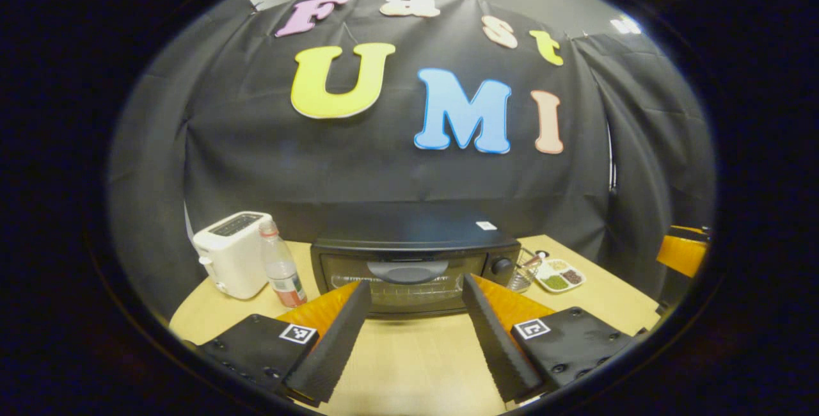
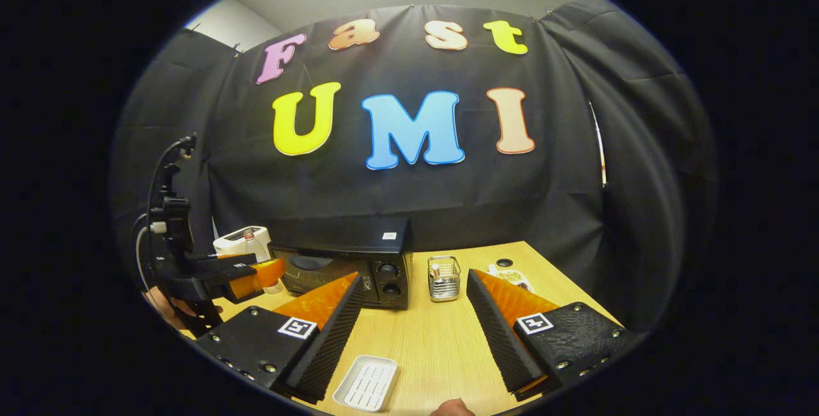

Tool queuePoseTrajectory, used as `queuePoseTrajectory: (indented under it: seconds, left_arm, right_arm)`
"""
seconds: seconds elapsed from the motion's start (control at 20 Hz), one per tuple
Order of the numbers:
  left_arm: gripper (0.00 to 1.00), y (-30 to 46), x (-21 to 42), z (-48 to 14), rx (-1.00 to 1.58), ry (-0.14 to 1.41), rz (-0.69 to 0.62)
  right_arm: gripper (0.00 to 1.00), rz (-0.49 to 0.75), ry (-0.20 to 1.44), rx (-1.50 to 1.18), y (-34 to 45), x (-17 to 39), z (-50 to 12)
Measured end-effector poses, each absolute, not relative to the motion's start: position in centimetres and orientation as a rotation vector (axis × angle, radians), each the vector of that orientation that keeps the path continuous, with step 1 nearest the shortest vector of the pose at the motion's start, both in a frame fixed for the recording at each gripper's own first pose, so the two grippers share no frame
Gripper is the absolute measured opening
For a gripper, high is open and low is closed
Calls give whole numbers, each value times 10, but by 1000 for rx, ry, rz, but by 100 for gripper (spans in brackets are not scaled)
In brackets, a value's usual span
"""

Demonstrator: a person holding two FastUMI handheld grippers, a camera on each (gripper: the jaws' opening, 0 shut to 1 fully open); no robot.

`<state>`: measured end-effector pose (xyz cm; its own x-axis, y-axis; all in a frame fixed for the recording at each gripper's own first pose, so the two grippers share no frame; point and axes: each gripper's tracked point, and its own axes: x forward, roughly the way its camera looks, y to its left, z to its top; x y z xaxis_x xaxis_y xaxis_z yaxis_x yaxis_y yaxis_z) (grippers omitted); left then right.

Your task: Open the electric oven with the left hand, put the food in, and close the electric oven.

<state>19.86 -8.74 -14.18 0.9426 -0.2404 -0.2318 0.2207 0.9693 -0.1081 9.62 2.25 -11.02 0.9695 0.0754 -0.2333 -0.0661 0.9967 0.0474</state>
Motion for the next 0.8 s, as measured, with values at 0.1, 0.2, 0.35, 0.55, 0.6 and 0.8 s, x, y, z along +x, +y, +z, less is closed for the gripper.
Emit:
queuePoseTrajectory:
  seconds: [0.1,0.2,0.35,0.55,0.6,0.8]
  left_arm:
    - [100,-84,173,-113,-62,197,-216]
    - [96,-83,147,-89,-47,162,-194]
    - [100,-84,105,-65,-69,135,-165]
    - [90,-70,60,-40,-78,103,-100]
    - [100,-68,50,-35,-80,92,-93]
    - [90,-50,15,-20,-26,61,-85]
  right_arm:
    - [98,81,213,21,15,88,-100]
    - [98,106,204,27,13,75,-95]
    - [98,131,185,21,2,56,-85]
    - [98,157,136,-38,-10,27,-67]
    - [98,155,121,-55,-12,21,-62]
    - [98,152,85,-62,-5,3,-47]
